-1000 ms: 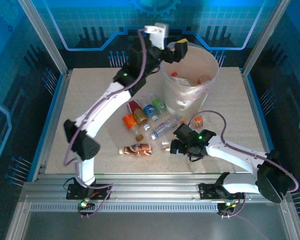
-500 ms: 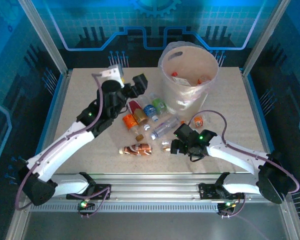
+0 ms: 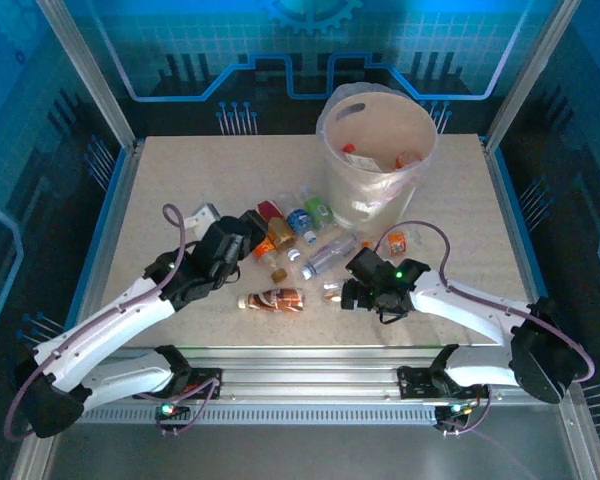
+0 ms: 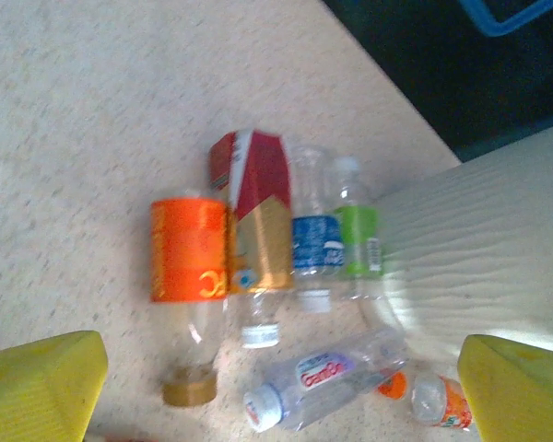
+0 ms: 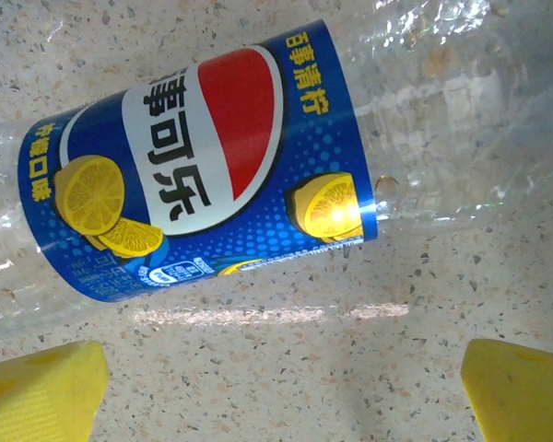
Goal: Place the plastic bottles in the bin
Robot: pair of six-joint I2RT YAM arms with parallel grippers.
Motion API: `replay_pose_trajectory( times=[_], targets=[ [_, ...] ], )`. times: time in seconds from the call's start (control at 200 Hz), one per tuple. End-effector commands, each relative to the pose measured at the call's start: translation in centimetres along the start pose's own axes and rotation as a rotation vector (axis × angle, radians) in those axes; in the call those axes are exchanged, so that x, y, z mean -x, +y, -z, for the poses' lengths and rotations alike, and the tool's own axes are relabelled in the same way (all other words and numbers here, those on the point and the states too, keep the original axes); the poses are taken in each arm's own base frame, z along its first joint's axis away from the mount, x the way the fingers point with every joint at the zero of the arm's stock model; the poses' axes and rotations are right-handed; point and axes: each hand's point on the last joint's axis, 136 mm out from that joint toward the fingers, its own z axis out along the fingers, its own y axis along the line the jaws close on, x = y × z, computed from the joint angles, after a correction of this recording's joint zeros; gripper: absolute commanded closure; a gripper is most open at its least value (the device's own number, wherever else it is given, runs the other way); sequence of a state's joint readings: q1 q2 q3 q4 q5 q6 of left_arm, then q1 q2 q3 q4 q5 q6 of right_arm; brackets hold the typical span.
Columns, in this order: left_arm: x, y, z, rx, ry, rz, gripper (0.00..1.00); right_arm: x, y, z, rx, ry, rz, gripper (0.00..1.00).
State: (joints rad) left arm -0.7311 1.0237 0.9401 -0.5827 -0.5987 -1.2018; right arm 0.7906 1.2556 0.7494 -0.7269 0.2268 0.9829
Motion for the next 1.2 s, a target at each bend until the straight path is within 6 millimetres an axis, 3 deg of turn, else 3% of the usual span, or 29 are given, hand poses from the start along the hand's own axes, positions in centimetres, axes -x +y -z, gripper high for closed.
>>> replay_pose_trajectory(
  times=[0.0, 0.15, 0.375, 0.755, 1.196],
  targets=[
    [-1.5, 3.9, 0.0, 0.105, 0.022, 0.098, 0.01, -0.3, -0.7, -0.7, -0.022, 0.021, -0.003, 0.00],
    [-3.5, 6.3, -0.8, 0.158, 0.070, 0.160, 0.01, -0.5, -0.9, -0.8, -0.028, 0.023, -0.010, 0.00],
    [-6.6, 7.9, -1.8, 0.235, 0.166, 0.227, 0.01, -0.7, -1.1, -1.0, -0.035, 0.028, -0.009, 0.00],
    [-12.4, 10.7, -2.0, 0.398, 0.332, 0.321, 0.01, -1.1, -1.0, -1.5, -0.026, 0.043, -0.009, 0.00],
    [-15.1, 10.2, -3.5, 0.365, 0.401, 0.382, 0.01, -1.1, -0.6, -2.0, -0.019, 0.056, 0.014, 0.00]
  ],
)
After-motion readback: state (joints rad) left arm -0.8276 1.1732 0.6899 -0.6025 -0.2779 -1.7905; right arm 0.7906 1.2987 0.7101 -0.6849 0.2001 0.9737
